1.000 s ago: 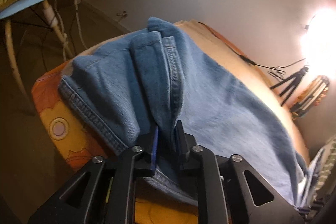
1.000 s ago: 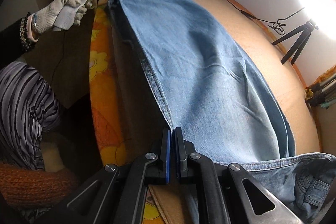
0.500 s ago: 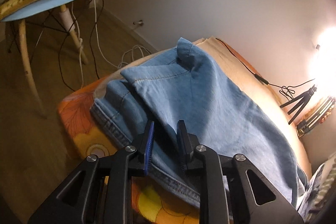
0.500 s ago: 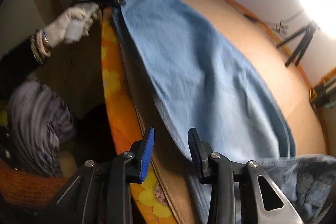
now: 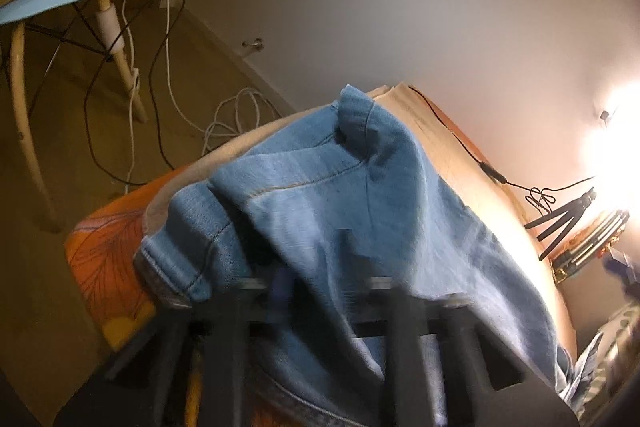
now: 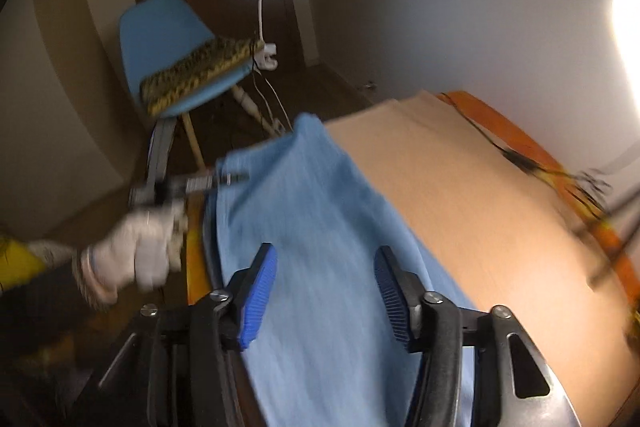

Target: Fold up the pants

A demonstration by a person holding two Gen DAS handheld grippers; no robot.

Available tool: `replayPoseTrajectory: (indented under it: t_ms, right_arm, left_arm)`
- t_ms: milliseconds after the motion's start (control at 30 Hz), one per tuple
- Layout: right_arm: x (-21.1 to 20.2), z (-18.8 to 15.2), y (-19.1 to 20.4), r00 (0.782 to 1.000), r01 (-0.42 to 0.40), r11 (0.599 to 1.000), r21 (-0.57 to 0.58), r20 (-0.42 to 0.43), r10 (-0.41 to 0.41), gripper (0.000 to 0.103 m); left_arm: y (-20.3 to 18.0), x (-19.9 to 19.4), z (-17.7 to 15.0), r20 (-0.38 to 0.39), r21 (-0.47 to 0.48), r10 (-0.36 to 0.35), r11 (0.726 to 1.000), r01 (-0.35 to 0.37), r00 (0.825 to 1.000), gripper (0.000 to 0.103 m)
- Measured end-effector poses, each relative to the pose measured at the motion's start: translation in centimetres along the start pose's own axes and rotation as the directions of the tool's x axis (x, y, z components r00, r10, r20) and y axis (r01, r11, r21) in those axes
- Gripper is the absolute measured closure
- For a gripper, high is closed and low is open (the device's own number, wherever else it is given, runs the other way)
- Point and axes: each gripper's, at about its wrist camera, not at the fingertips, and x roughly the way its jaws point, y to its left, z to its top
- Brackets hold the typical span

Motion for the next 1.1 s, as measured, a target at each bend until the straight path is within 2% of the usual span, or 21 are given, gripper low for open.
replayPoseTrajectory:
  t_ms: [200,433,567,667,767,867,1033,1100]
  right_arm:
    - [9.3,4.1,-2.0,0.998,-0.028,0.999,0.029,-0.046,0.030,0.046]
    - [17.8,6.7,-1.9,0.991,-0.081,0.996,0.028,-0.106,0.083,0.046]
    - [20.7,7.6,-1.3,0.987,-0.095,0.995,0.021,-0.127,0.097,0.046]
    - [22.5,7.2,-0.2,0.984,-0.031,0.999,-0.034,-0.174,0.025,0.047]
    - [20.8,6.6,0.3,0.988,-0.005,0.997,-0.076,-0.151,-0.007,0.048]
    - [17.1,6.2,-0.2,0.996,0.023,0.998,-0.051,-0.088,-0.027,0.050]
    - [9.1,5.0,-1.1,0.999,0.029,0.999,0.045,0.025,-0.030,0.049]
    - [5.7,4.1,-1.2,0.996,0.061,0.996,0.066,0.058,-0.065,0.043]
  left_arm:
    - [2.6,-3.6,-1.2,0.103,-0.084,-0.081,0.992,0.089,0.991,0.098]
    - [3.8,-2.8,-1.4,0.047,-0.052,-0.090,0.994,0.093,0.995,0.097]
    - [3.0,-3.0,-0.7,0.057,0.016,-0.053,0.999,0.052,0.997,0.091]
    - [3.4,-3.6,-0.6,0.075,0.012,-0.010,1.000,0.009,0.997,0.091]
    - [4.2,-4.7,-0.7,0.095,0.017,0.042,0.999,-0.044,0.995,0.088]
    - [4.7,-6.2,-0.4,0.109,0.016,0.068,0.997,-0.070,0.992,0.088]
    - [3.4,-8.8,1.3,0.127,0.076,0.056,0.995,-0.066,0.990,0.088]
    - [2.1,-9.8,2.2,0.129,0.112,0.037,0.992,-0.052,0.991,0.088]
